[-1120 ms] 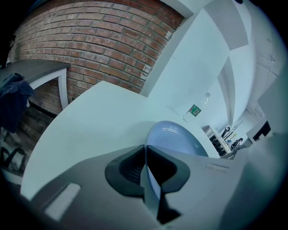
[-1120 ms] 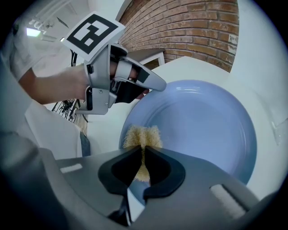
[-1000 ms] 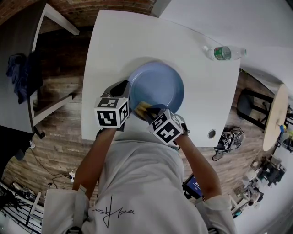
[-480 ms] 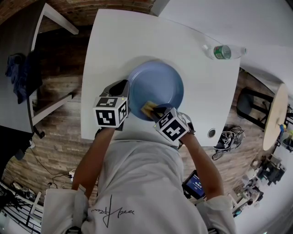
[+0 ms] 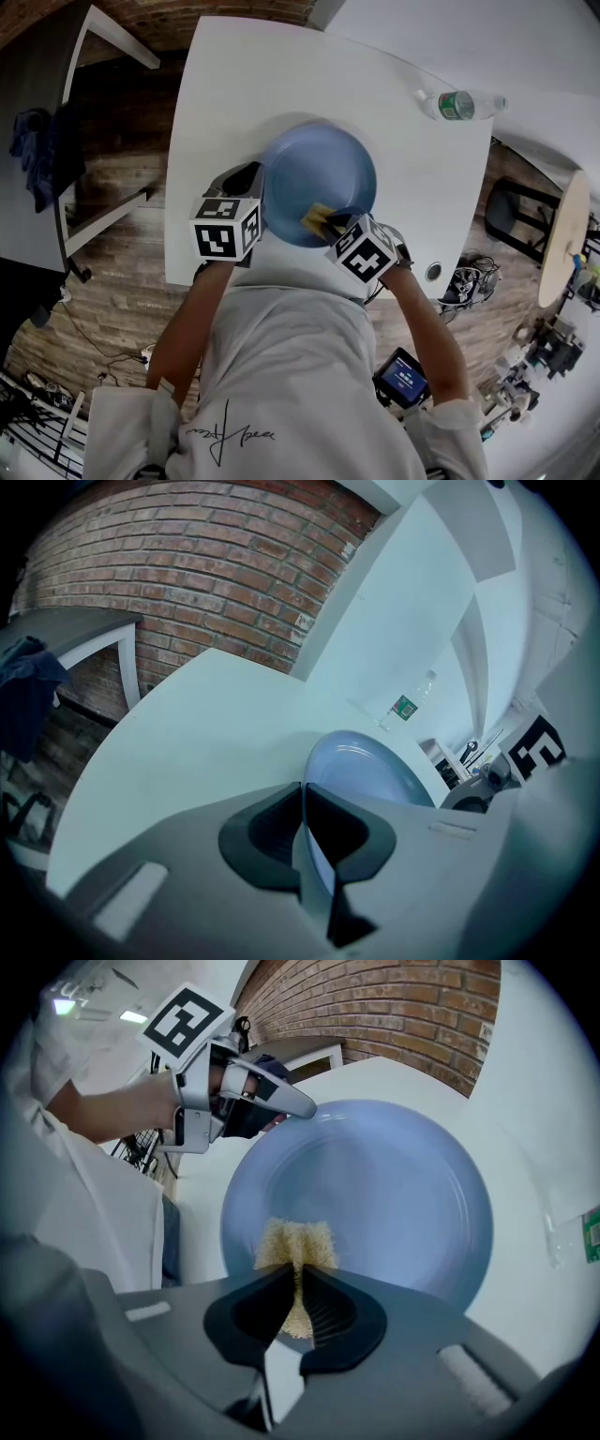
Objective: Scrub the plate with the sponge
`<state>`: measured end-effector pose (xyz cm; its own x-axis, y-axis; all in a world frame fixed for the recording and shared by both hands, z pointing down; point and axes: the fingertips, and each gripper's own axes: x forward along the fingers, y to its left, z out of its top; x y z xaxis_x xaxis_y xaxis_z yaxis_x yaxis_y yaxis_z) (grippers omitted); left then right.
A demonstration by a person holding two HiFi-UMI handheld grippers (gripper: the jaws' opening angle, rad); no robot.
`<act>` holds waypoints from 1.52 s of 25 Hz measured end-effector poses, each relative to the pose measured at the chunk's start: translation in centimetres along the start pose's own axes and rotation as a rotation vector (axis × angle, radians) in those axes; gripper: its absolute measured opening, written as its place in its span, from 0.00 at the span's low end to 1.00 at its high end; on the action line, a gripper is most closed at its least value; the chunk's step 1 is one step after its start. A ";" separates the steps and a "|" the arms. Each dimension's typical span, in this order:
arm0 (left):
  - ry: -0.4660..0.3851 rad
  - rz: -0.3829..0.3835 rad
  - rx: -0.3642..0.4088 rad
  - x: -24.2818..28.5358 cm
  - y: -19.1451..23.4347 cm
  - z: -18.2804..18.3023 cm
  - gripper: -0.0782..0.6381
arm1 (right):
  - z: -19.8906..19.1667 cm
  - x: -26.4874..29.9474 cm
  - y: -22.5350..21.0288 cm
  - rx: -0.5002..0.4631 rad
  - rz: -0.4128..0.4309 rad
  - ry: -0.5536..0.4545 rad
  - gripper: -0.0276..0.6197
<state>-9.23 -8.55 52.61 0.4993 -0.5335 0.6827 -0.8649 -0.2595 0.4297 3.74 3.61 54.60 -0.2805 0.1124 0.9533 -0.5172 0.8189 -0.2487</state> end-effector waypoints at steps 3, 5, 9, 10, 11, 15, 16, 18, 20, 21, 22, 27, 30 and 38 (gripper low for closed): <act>0.000 0.000 0.001 0.0 -0.1 0.0 0.15 | -0.4 -0.3 -0.6 0.000 -0.005 0.012 0.10; -0.001 -0.001 0.002 -0.1 0.0 0.1 0.15 | -0.5 -0.4 -1.0 -0.001 -0.012 0.018 0.10; -0.001 -0.001 0.002 -0.2 -0.4 0.1 0.15 | -1.0 -0.9 -1.5 0.002 -0.019 0.023 0.10; -0.001 -0.002 0.001 -0.2 -0.5 0.1 0.15 | -1.1 -1.1 -1.6 0.003 -0.019 0.024 0.10; -0.002 -0.002 0.002 -0.2 -0.6 0.2 0.15 | -1.1 -1.1 -1.7 0.001 -0.021 0.024 0.10; 0.000 -0.002 0.004 -0.1 -0.6 0.2 0.15 | -1.2 -1.3 -2.1 -0.022 -0.045 0.030 0.10; 0.000 -0.001 0.004 -0.2 -0.6 0.2 0.15 | -1.2 -1.4 -2.2 -0.024 -0.048 0.031 0.10; 0.002 0.002 0.008 -0.2 -0.6 0.2 0.15 | -1.3 -1.4 -2.4 -0.023 -0.048 0.032 0.10; 0.003 0.006 0.019 -0.2 -0.6 0.2 0.15 | -1.3 -1.5 -2.7 -0.020 -0.052 0.034 0.10; 0.003 0.007 0.022 -0.2 -0.6 0.2 0.15 | -1.3 -1.5 -2.9 -0.019 -0.057 0.035 0.10; 0.003 0.007 0.023 -0.1 -0.4 0.2 0.15 | -1.2 -1.4 -3.1 -0.017 -0.063 0.036 0.10; 0.004 0.006 0.023 -0.1 -0.3 0.1 0.15 | -1.3 -1.6 -4.1 -0.008 -0.084 0.035 0.10; 0.006 0.007 0.025 -0.1 -0.5 0.2 0.15 | -1.3 -1.9 -4.7 -0.011 -0.098 0.036 0.10; 0.006 0.005 0.019 -0.1 -0.5 0.2 0.15 | -1.1 -2.3 -6.3 -0.002 -0.126 0.030 0.10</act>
<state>-8.84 -8.53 52.18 0.4955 -0.5297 0.6884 -0.8680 -0.2720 0.4155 8.53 -1.25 54.19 -0.1893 0.0256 0.9816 -0.5448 0.8289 -0.1267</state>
